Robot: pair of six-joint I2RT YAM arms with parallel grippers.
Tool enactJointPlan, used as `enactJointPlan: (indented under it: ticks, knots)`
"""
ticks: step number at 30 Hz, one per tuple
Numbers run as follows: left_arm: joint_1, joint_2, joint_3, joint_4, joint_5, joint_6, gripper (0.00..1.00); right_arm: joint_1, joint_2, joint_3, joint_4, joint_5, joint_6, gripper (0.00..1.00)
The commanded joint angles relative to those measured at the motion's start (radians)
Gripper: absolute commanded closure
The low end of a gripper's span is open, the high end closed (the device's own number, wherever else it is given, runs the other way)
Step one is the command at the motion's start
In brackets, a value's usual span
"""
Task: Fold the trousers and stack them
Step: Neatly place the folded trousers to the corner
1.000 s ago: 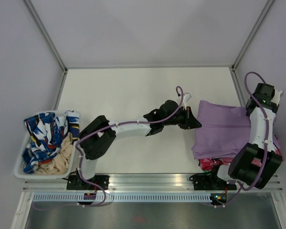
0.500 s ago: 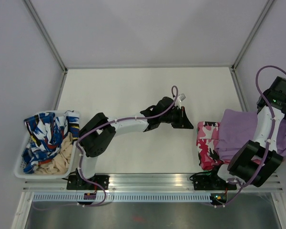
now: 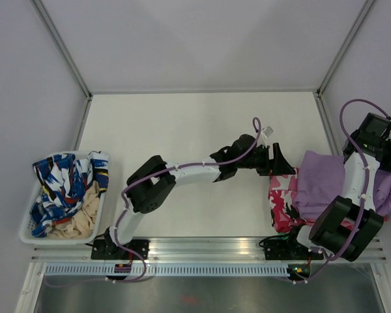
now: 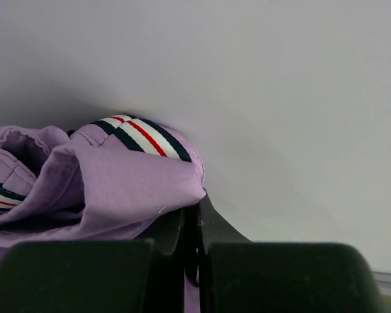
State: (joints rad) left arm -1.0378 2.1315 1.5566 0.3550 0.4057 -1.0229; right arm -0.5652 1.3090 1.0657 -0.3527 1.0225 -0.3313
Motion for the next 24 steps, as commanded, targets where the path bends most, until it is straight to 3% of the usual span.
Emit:
enactJointPlan:
  ticks: [1,9,16,24]
  knots:
    - [-0.059,0.082,0.091,0.029,-0.083,-0.132,0.20,0.002,-0.020,0.047,0.027,0.045,0.037,1.00]
    - [-0.116,0.200,0.198,-0.001,-0.271,-0.245,0.23,0.014,-0.071,0.002,0.026,0.041,0.069,1.00]
    - [-0.128,0.372,0.378,-0.031,-0.269,-0.373,0.27,0.059,-0.065,0.034,0.032,0.044,0.066,1.00]
    - [-0.134,0.277,0.306,-0.178,-0.413,-0.267,0.23,0.083,-0.068,0.028,0.049,0.050,0.051,1.00]
